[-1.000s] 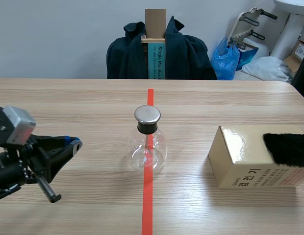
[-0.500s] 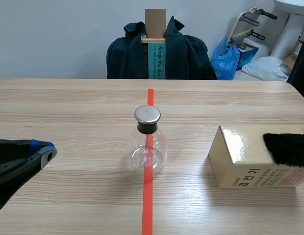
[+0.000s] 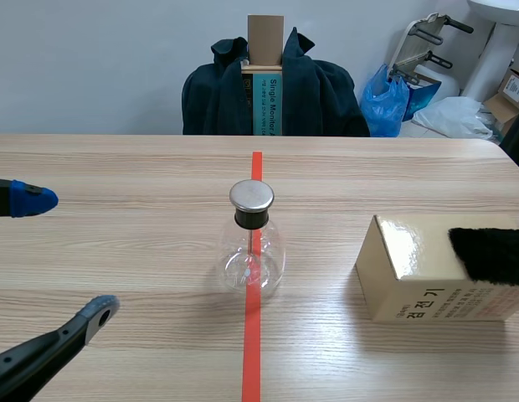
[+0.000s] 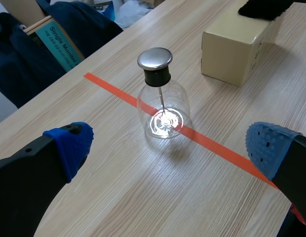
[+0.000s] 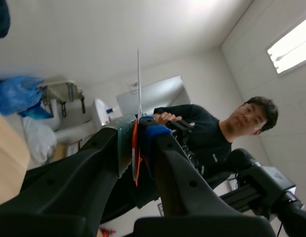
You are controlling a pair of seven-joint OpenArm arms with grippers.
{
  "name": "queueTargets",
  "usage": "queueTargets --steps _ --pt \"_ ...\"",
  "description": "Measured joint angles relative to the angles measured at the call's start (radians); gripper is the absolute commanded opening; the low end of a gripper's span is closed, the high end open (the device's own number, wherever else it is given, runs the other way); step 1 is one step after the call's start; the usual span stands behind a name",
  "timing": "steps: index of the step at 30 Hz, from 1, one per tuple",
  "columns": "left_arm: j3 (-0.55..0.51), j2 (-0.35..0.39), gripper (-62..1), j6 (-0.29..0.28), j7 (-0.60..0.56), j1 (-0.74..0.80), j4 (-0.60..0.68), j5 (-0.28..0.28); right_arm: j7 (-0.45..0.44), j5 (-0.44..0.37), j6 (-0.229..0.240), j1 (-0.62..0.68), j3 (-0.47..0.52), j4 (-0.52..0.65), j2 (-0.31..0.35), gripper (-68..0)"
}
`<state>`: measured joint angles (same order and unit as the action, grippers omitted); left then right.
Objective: Do the electroscope experiment.
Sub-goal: 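Rub the plate on the fur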
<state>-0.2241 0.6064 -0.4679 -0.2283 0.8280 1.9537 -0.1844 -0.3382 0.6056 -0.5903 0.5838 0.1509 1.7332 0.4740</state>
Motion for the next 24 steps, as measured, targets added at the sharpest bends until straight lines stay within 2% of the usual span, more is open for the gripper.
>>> queueTargets --steps 3,6,11,18,24 --pt "0.0 0.0 1.4 0.0 -0.001 -0.006 -0.003 0.0 -0.002 0.003 -0.001 0.059 0.026 -0.01 -0.036 -66.9" --pt "0.0 0.0 1.4 0.0 0.0 -0.008 -0.006 0.0 -0.006 0.039 -0.008 0.093 0.033 -0.039 -0.069 -66.9" --pt "0.0 0.0 1.4 0.0 0.001 -0.008 -0.006 0.0 -0.018 0.079 -0.03 0.095 0.033 -0.15 -0.132 -66.9" --pt "0.0 0.0 1.4 0.0 0.011 -0.008 -0.006 0.0 -0.173 0.084 -0.139 0.008 0.033 -0.349 -0.206 -66.9" --pt "0.0 0.0 1.4 0.0 0.008 -0.008 -0.007 0.0 -0.258 0.132 -0.135 -0.07 0.033 -0.464 -0.259 -66.9"
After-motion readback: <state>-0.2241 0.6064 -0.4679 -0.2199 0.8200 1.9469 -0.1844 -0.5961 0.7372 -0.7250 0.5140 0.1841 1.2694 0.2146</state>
